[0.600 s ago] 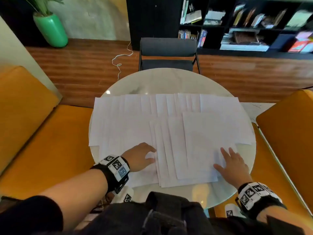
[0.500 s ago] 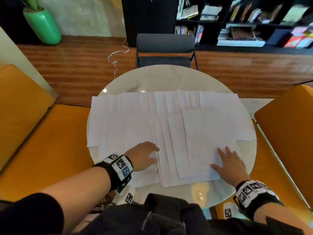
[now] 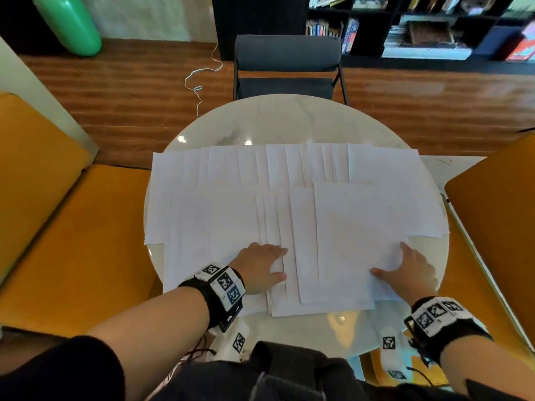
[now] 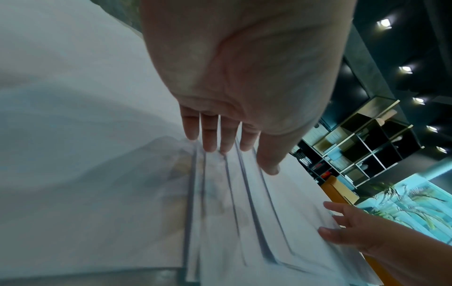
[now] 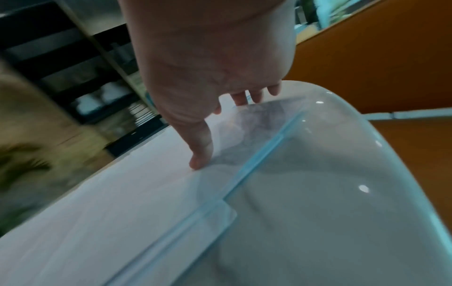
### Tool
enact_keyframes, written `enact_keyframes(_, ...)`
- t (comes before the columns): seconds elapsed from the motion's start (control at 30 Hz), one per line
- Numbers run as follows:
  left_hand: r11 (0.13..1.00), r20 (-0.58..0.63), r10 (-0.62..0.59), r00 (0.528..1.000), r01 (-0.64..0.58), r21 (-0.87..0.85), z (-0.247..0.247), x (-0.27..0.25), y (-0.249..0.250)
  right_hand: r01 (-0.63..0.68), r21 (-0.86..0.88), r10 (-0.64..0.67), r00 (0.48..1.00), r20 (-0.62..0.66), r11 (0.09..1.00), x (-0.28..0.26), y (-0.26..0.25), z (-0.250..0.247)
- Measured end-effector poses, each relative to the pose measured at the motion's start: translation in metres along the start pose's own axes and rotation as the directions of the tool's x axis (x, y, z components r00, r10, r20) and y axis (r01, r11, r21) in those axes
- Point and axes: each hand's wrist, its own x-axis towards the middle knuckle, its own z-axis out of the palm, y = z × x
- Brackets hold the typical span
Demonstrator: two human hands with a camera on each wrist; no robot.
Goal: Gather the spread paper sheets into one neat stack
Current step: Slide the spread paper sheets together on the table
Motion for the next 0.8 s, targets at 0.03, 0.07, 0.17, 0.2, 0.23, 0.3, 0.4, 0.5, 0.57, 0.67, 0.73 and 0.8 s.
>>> enact_keyframes(0.03, 0.998, 0.007, -0.012, 1.000, 0.012, -0.064, 0.002, 0.001, 0.004, 0.035, -0.028, -0.034, 0.999, 0.012, 0.999, -0.001, -0.004, 0.001)
enact_keyframes(0.07, 0.992, 0.011, -0.026, 1.000, 0.027, -0.126, 0.004, 0.003, 0.008, 0.077, -0.053, -0.076, 0.997, 0.020, 0.996, -0.005, -0.008, 0.003)
enact_keyframes(0.17, 0.946, -0.021, -0.091, 0.996, 0.080, -0.316, 0.009, 0.009, 0.020, 0.170, -0.106, -0.167, 0.985, 0.034, 0.980, -0.015, -0.018, 0.010)
enact_keyframes(0.2, 0.919, -0.027, -0.121, 0.992, 0.102, -0.381, 0.010, 0.011, 0.022, 0.176, -0.083, -0.173, 0.984, 0.042, 0.981, -0.016, -0.020, 0.012)
enact_keyframes(0.23, 0.893, -0.029, -0.149, 0.988, 0.122, -0.434, 0.010, 0.013, 0.024, 0.170, -0.038, -0.168, 0.985, 0.044, 0.985, -0.015, -0.022, 0.013)
enact_keyframes(0.3, 0.860, -0.032, -0.188, 0.982, 0.148, -0.488, 0.011, 0.017, 0.027, 0.115, 0.165, -0.125, 0.991, 0.051, 0.980, -0.007, -0.024, 0.014)
enact_keyframes(0.4, 0.850, -0.023, -0.228, 0.973, 0.188, -0.491, 0.009, 0.022, 0.031, 0.000, 0.477, -0.082, 0.985, 0.151, 0.879, 0.001, -0.030, 0.009)
enact_keyframes(0.5, 0.840, -0.017, -0.256, 0.966, 0.214, -0.498, 0.009, 0.027, 0.037, 0.071, 0.419, -0.160, 0.970, 0.183, 0.905, 0.003, -0.033, 0.006)
enact_keyframes(0.57, 0.831, -0.025, -0.271, 0.962, 0.221, -0.511, 0.010, 0.028, 0.039, 0.119, 0.387, -0.209, 0.957, 0.201, 0.914, 0.003, -0.034, 0.007)
enact_keyframes(0.67, 0.805, -0.040, -0.306, 0.951, 0.236, -0.544, 0.013, 0.030, 0.041, 0.115, 0.464, -0.253, 0.936, 0.247, 0.878, 0.003, -0.028, 0.007)
enact_keyframes(0.73, 0.763, -0.058, -0.321, 0.945, 0.222, -0.607, 0.013, 0.031, 0.039, 0.067, 0.555, -0.260, 0.925, 0.278, 0.829, 0.003, -0.022, 0.007)
enact_keyframes(0.8, 0.674, -0.078, -0.351, 0.933, 0.194, -0.713, 0.013, 0.035, 0.035, 0.006, 0.625, -0.254, 0.917, 0.307, 0.780, 0.004, -0.016, 0.004)
